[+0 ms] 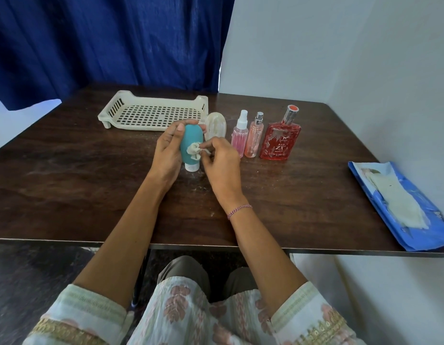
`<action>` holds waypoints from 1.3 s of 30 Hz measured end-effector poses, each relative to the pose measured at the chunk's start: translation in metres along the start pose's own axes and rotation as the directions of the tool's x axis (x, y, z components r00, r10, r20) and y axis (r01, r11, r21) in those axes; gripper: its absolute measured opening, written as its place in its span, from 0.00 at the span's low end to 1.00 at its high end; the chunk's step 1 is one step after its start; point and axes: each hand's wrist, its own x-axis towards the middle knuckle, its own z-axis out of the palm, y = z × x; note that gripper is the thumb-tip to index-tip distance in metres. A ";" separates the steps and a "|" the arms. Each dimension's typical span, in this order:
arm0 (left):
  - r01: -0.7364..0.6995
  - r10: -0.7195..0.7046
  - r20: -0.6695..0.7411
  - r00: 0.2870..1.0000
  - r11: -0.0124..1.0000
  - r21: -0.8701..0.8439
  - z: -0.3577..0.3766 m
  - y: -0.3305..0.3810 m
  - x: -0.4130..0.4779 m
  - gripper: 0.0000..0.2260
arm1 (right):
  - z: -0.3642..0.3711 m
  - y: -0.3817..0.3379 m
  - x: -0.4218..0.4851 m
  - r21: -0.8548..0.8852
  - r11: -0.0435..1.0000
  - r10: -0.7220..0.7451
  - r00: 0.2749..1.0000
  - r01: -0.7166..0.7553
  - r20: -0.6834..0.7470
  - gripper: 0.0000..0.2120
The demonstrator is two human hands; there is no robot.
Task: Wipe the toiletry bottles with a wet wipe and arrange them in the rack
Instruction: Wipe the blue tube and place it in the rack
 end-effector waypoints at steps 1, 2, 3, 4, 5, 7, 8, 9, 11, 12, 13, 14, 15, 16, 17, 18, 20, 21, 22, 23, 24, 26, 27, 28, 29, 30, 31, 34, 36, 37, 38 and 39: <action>-0.001 0.001 -0.008 1.000 1.000 0.000 -0.001 0.000 0.001 0.12 | 0.000 -0.001 0.000 -0.001 1.000 -0.020 1.000 0.020 0.001 0.05; 0.000 0.000 -0.016 1.000 1.000 0.003 -0.002 0.000 0.001 0.12 | 0.001 -0.002 0.000 -0.003 0.999 -0.045 0.999 0.045 0.004 0.06; 0.001 -0.001 -0.023 1.000 1.000 0.011 -0.003 0.000 0.001 0.12 | 0.002 -0.003 0.000 -0.004 0.998 -0.066 0.998 0.066 0.010 0.06; 0.001 0.000 -0.028 1.000 1.000 0.022 -0.003 0.001 0.001 0.12 | 0.003 -0.004 0.000 -0.006 0.996 -0.083 0.996 0.083 0.017 0.06; -0.002 0.003 -0.029 1.000 1.000 0.031 -0.003 0.001 0.001 0.12 | 0.004 -0.005 0.000 -0.006 0.995 -0.097 0.995 0.098 0.022 0.06; -0.009 0.011 -0.029 1.000 0.999 0.048 -0.002 0.002 0.000 0.12 | 0.004 -0.007 -0.001 -0.005 0.992 -0.123 0.992 0.123 0.023 0.06; -0.014 0.015 -0.030 0.999 0.998 0.062 -0.001 0.002 0.001 0.12 | 0.004 -0.007 -0.002 0.000 0.991 -0.134 0.991 0.134 0.026 0.06; -0.020 0.023 -0.027 0.999 0.997 0.076 -0.002 0.001 0.001 0.11 | 0.004 -0.007 -0.003 0.003 0.990 -0.142 0.989 0.142 0.036 0.06; -0.033 0.036 -0.030 0.999 0.994 0.101 -0.003 0.001 0.001 0.11 | 0.006 -0.008 -0.004 0.006 0.988 -0.155 0.986 0.155 0.063 0.06; -0.032 0.036 -0.033 0.999 0.994 0.103 -0.003 0.001 0.001 0.11 | 0.007 -0.008 -0.004 0.005 0.988 -0.156 0.985 0.156 0.076 0.07; -0.028 0.032 -0.035 0.999 0.995 0.098 -0.002 0.001 0.001 0.11 | 0.007 -0.009 -0.005 0.004 0.988 -0.152 0.985 0.153 0.086 0.08; -0.024 0.028 -0.039 0.999 0.995 0.092 -0.001 0.002 0.001 0.11 | 0.007 -0.010 -0.005 -0.002 0.989 -0.148 0.985 0.149 0.092 0.09; -0.022 0.026 -0.043 0.999 0.996 0.087 0.001 0.003 0.001 0.11 | 0.007 -0.011 -0.005 -0.012 0.989 -0.146 0.985 0.148 0.093 0.09; -0.022 0.026 -0.047 0.999 0.996 0.087 0.001 0.002 0.001 0.11 | 0.007 -0.012 -0.005 -0.024 0.988 -0.147 0.985 0.149 0.089 0.10; -0.027 0.031 -0.046 0.998 0.995 0.092 0.002 0.002 0.001 0.11 | 0.007 -0.012 -0.006 -0.036 0.987 -0.150 0.985 0.154 0.082 0.09; -0.031 0.036 -0.041 0.999 0.994 0.106 0.001 0.001 0.001 0.10 | 0.007 -0.012 -0.006 -0.049 0.986 -0.155 0.985 0.159 0.073 0.08; -0.033 0.037 -0.030 0.999 0.992 0.121 0.000 -0.001 0.001 0.10 | 0.007 -0.012 -0.007 -0.097 0.983 -0.152 0.986 0.158 0.064 0.06; -0.029 0.032 -0.029 0.999 0.993 0.112 0.000 -0.001 0.002 0.11 | 0.008 -0.012 -0.007 -0.128 0.981 -0.139 0.988 0.147 0.070 0.06; -0.024 0.027 -0.027 0.999 0.995 0.098 -0.001 -0.002 0.002 0.11 | 0.008 -0.011 -0.007 -0.153 0.979 -0.120 0.989 0.132 0.082 0.05; -0.021 0.023 -0.024 0.999 0.997 0.078 -0.002 -0.002 0.003 0.11 | 0.008 -0.011 -0.007 -0.168 0.979 -0.103 0.990 0.118 0.096 0.05; -0.017 0.018 -0.025 1.000 0.998 0.060 -0.003 -0.002 0.004 0.11 | 0.008 -0.010 -0.007 -0.167 0.980 -0.088 0.990 0.106 0.108 0.05; -0.002 0.003 -0.032 0.999 1.000 0.026 -0.005 -0.002 0.005 0.11 | 0.007 -0.009 -0.006 -0.142 0.987 -0.056 0.990 0.075 0.132 0.06; 0.006 -0.005 -0.035 0.999 1.000 0.017 -0.006 -0.002 0.005 0.11 | 0.006 -0.009 -0.005 -0.132 0.990 -0.034 0.989 0.053 0.144 0.07; 0.010 -0.009 -0.041 0.999 1.000 0.016 -0.006 -0.001 0.005 0.11 | 0.005 -0.008 -0.005 -0.125 0.992 -0.009 0.988 0.028 0.152 0.07; 0.006 -0.005 -0.047 0.999 1.000 0.018 -0.006 -0.001 0.005 0.12 | 0.004 -0.008 -0.004 -0.119 0.993 0.017 0.988 0.001 0.153 0.08; 0.001 0.000 -0.053 0.999 1.000 0.021 -0.005 -0.001 0.005 0.12 | 0.004 -0.008 -0.003 -0.113 0.993 0.043 0.988 -0.026 0.148 0.08; 0.000 0.001 -0.061 0.998 1.000 0.021 -0.005 0.000 0.005 0.12 | 0.004 -0.008 -0.003 -0.106 0.993 0.064 0.988 -0.049 0.139 0.08; 0.000 0.002 -0.092 0.996 1.000 0.028 -0.005 0.000 0.005 0.12 | 0.006 -0.008 -0.003 -0.095 0.991 0.103 0.988 -0.092 0.118 0.08; -0.003 0.007 -0.090 0.996 0.999 0.037 -0.005 0.000 0.005 0.12 | 0.005 -0.005 -0.002 -0.073 0.989 0.134 0.987 -0.127 0.091 0.08; -0.004 0.007 -0.091 0.996 0.999 0.040 -0.005 0.000 0.005 0.12 | 0.004 -0.003 -0.001 -0.056 0.987 0.151 0.986 -0.147 0.072 0.09; -0.003 0.007 -0.091 0.996 0.999 0.046 -0.004 0.001 0.004 0.12 | 0.003 -0.001 0.001 -0.039 0.985 0.167 0.984 -0.165 0.054 0.09; -0.005 0.009 -0.091 0.996 0.999 0.051 -0.003 0.001 0.004 0.12 | 0.003 0.000 0.002 -0.023 0.984 0.180 0.983 -0.179 0.040 0.09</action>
